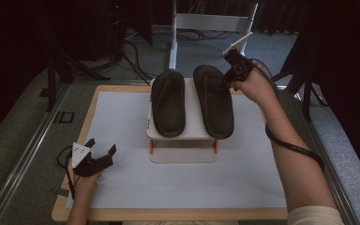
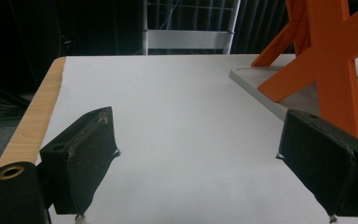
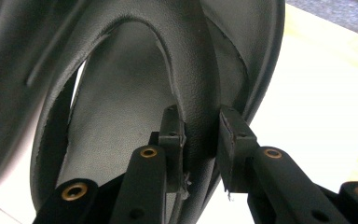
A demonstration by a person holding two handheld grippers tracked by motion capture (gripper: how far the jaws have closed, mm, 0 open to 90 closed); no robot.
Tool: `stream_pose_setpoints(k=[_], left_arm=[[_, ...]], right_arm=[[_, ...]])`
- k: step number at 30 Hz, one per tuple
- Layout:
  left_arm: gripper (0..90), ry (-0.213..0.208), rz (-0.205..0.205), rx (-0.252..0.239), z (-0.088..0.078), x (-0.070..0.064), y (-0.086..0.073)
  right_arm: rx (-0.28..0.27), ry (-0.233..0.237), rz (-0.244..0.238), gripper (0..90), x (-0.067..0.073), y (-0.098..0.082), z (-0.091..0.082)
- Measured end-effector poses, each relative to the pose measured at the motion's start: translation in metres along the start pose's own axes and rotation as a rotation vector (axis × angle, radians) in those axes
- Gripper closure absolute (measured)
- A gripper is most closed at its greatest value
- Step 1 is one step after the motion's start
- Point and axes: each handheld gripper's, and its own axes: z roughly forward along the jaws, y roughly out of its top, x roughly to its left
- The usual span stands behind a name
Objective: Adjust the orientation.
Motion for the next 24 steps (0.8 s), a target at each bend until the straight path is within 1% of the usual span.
stream_pose_setpoints(k=[4,7,11,13,16,24], left_arm=[[10.8,0.001,0.008,-0.002,0.000,-0.001,0.000],[10.8,0.001,0.006,-0.002,0.000,-0.001,0.000],[10.8,0.000,0.007,-0.003,0.000,-0.001,0.000],[10.8,0.000,0.008,-0.003,0.000,-0.001,0.000],[10.8,0.000,0.007,-0.003,0.000,-0.001,0.000],[10.8,0.000,0.009,-0.002,0.000,-0.001,0.000]], right_arm=[[-0.008,0.018,-0.002,73.5,0.009,0.006,0.005],[-0.011,0.029,0.003,73.5,0.012,0.010,0.009],[0.011,0.008,0.005,73.5,0.015,0.011,0.016],[0.018,0.013,0.011,73.6,0.015,0.012,0.020],[0.035,0.008,0.014,73.5,0.016,0.013,0.025],[0.036,-0.011,0.025,73.5,0.018,0.014,0.028]])
